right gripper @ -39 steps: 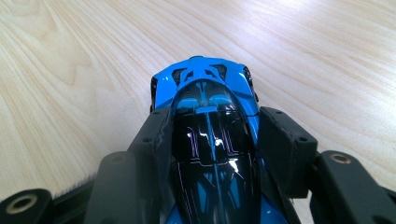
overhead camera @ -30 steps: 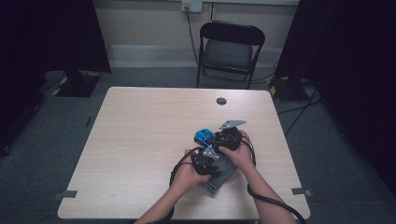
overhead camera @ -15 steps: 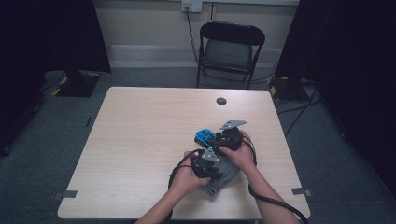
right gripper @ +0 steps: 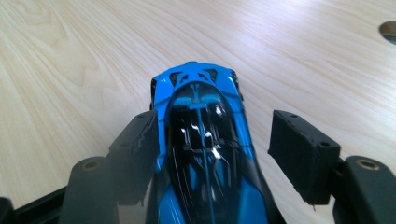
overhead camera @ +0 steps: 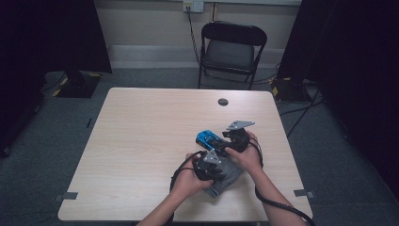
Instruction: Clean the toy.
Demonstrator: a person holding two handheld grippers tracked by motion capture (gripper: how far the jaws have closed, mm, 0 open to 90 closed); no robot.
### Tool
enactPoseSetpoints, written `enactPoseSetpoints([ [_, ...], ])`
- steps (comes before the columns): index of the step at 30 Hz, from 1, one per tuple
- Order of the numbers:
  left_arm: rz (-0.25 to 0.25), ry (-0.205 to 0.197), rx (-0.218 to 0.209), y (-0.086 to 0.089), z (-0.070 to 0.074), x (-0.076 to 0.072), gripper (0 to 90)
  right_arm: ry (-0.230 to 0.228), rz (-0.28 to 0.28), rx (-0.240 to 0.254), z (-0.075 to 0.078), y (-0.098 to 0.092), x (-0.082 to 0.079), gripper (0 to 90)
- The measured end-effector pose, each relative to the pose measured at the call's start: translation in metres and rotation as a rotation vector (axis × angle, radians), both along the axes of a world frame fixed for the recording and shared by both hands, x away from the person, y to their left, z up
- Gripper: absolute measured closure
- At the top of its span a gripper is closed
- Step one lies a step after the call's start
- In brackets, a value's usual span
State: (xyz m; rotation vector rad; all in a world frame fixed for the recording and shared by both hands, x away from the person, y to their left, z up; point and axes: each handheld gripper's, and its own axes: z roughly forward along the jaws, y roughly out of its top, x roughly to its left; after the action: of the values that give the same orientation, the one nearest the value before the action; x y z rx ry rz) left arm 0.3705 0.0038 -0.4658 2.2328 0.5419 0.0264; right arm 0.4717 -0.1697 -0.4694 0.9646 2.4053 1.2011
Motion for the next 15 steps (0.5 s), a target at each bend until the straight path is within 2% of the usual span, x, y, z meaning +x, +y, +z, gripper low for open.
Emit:
enactPoseSetpoints([
  [2, -0.008, -0.001, 0.001, -0.001, 0.0, 0.0, 76.0, -0.004, -0.003, 0.003, 0.002, -0.003, -0.002, 32.6],
  [5, -0.012, -0.002, 0.001, -0.008, -0.001, 0.001, 75.8, -0.008, -0.028, 0.031, 0.008, -0.021, -0.007, 32.7],
  [6, -0.01, -0.003, 0.0, -0.01, -0.001, 0.001, 75.8, -0.008, -0.028, 0.031, 0.008, -0.021, -0.007, 32.7],
  [7, -0.003, -0.001, -0.004, -0.012, -0.001, 0.002, 75.3, -0.021, -0.036, 0.033, 0.012, -0.03, -0.01, 32.7],
  [10, 0.013, -0.007, -0.008, -0.019, -0.002, 0.005, 75.3, -0.024, -0.049, 0.051, 0.014, -0.04, -0.013, 33.0],
  [11, 0.012, -0.012, -0.002, -0.024, -0.002, 0.008, 75.3, -0.024, -0.055, 0.048, 0.014, -0.048, -0.016, 33.4],
  [15, 0.008, -0.02, -0.003, -0.033, -0.001, 0.011, 75.3, -0.02, -0.056, 0.037, 0.011, -0.059, -0.023, 34.0],
])
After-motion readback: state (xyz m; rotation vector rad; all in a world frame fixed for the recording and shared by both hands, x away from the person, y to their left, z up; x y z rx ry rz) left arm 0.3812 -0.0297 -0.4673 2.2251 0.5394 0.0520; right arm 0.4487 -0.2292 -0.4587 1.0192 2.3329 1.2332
